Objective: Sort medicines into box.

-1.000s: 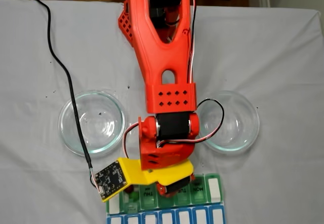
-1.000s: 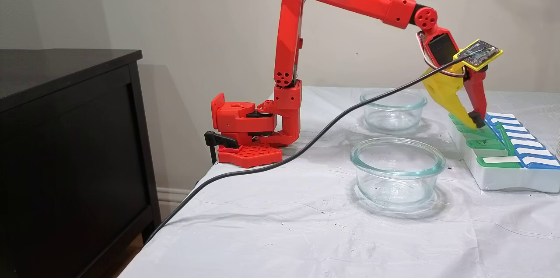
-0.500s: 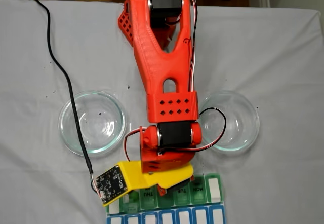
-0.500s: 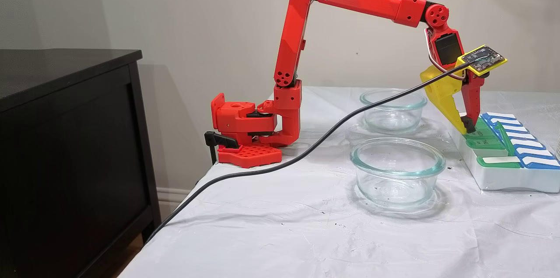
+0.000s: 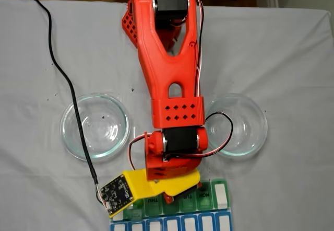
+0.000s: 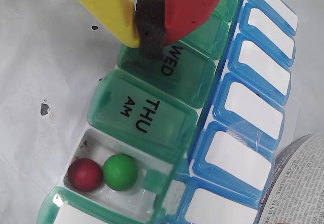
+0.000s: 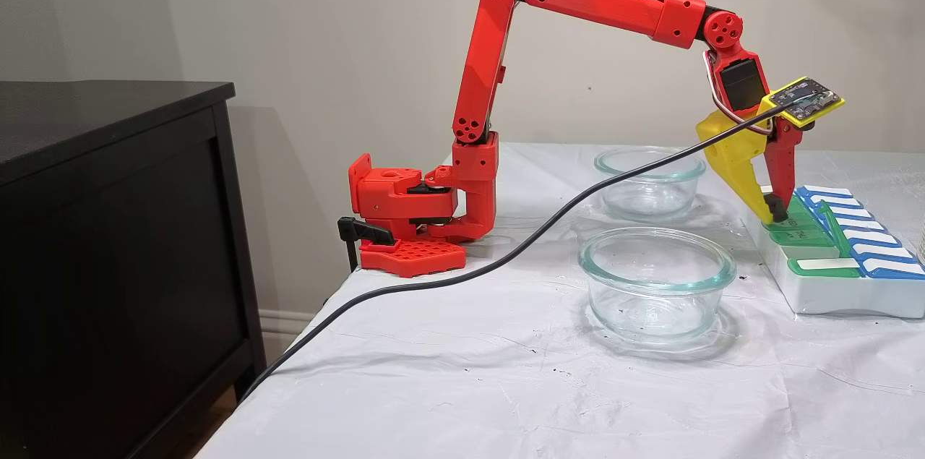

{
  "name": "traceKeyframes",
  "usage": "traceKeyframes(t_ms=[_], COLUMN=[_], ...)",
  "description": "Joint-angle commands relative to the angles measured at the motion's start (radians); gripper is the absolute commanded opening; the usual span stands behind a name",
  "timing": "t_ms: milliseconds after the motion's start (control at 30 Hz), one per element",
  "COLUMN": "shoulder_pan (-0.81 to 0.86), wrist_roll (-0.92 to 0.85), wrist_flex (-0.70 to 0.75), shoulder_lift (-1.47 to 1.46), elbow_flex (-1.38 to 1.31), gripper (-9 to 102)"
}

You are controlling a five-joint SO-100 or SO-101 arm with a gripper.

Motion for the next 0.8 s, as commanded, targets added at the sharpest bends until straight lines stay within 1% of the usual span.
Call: traceKeyframes(t_ms=[0, 200, 233, 367, 500, 600, 767], shoulder_pan=[0.012, 0.064, 0.075, 0.127, 0.163, 0.179, 0.178], wrist_roll=[-0.009, -0.055, -0.055, -0.015, -0.025, -0.063, -0.072], wrist_flex=[-0.109, -0.416, -0.442, -0.459, -0.620, -0.707, -0.769], shoulder_lift=[0.158, 0.445, 0.483, 0.548, 0.568, 0.541, 0.454], elbow_flex=[0.041, 0.287, 0.314, 0.351, 0.448, 0.483, 0.476], gripper=[0, 0, 0, 0, 0, 0, 0])
